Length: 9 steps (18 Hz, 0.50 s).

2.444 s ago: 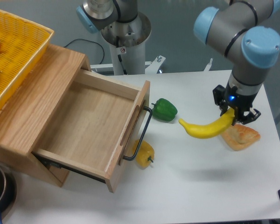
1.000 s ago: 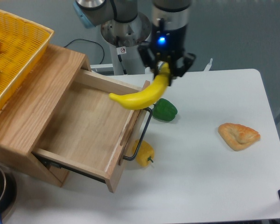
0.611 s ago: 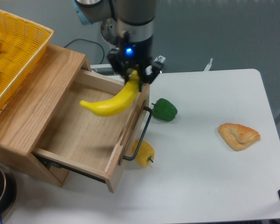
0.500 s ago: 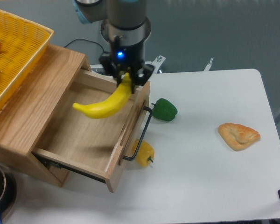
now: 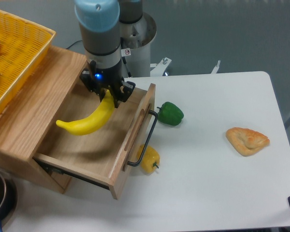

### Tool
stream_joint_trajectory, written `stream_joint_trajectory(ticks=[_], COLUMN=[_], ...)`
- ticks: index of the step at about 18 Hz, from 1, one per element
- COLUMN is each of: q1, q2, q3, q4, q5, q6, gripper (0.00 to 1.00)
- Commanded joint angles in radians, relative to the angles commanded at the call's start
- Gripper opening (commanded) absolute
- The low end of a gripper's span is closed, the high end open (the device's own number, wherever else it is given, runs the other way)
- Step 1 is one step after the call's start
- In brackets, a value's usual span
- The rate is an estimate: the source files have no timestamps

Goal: Place the banana in the top drawer
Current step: 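Lower the banana into the drawer until it rests on the bottom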

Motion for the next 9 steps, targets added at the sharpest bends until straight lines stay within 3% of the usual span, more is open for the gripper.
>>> stream_joint_trajectory(ticks=[9], q1=[-0.002], q2=[-0.032], q3=[0.003], q4=[0.000], q5=[0.034], q6=[-0.061], gripper=[0.15])
